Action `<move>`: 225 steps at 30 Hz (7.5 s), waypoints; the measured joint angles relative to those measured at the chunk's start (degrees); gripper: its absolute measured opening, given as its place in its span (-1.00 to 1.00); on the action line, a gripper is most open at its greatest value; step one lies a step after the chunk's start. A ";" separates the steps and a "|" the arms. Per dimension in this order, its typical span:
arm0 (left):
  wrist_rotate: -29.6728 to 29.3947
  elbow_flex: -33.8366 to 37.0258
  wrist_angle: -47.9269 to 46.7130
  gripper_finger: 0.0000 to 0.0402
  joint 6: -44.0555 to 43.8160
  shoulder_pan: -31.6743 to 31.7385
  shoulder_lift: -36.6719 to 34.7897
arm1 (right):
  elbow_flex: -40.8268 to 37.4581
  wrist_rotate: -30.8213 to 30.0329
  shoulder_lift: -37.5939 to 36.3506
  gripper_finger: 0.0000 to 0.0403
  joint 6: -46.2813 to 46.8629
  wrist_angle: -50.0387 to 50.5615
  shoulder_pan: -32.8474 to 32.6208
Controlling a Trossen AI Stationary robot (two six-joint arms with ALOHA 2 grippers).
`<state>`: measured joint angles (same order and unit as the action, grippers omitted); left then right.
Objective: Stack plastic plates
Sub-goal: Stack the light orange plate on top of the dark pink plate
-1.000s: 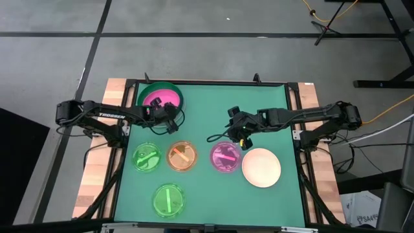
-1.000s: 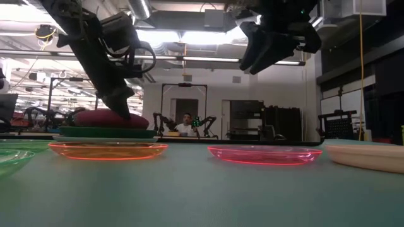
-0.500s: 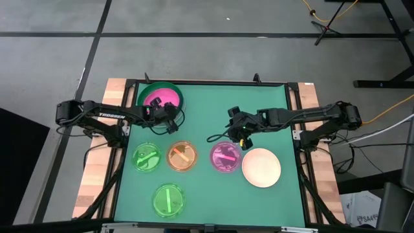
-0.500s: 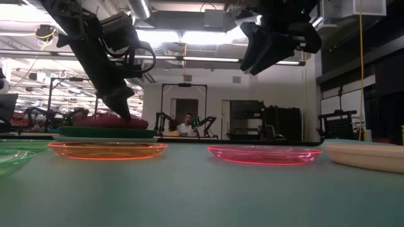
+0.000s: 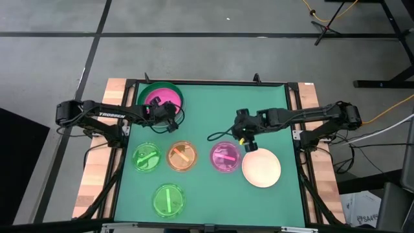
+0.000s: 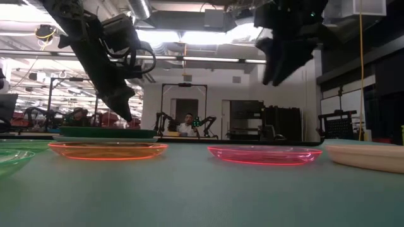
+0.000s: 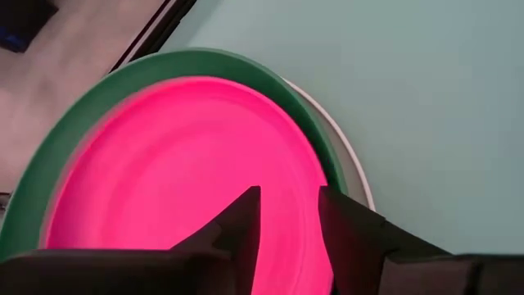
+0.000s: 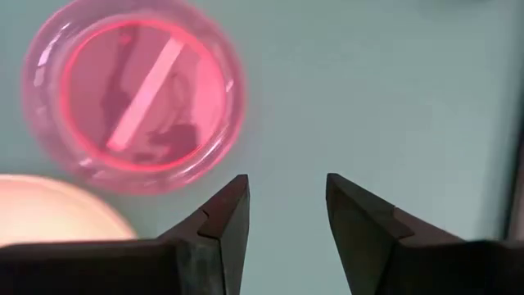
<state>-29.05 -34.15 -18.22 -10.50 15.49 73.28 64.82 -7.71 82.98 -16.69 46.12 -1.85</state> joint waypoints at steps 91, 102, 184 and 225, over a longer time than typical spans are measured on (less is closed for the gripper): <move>0.21 0.00 6.68 -0.46 0.48 -0.04 0.02 | -20.96 19.32 0.02 -1.00 23.40 4.52 0.01; 0.96 0.00 13.18 -0.46 0.59 -2.79 0.02 | -11.19 20.84 0.02 -1.00 19.05 4.96 3.01; -10.41 -0.02 46.91 -0.50 1.88 -8.38 0.02 | -3.69 2.74 0.59 -1.00 31.69 -35.28 22.06; -13.28 0.00 45.71 -0.95 2.12 -8.13 0.02 | -3.72 7.62 0.59 -0.45 31.44 -35.76 22.04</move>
<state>-42.34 -34.15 27.49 -8.38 7.35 73.30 61.10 -0.09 83.57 14.76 10.36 20.18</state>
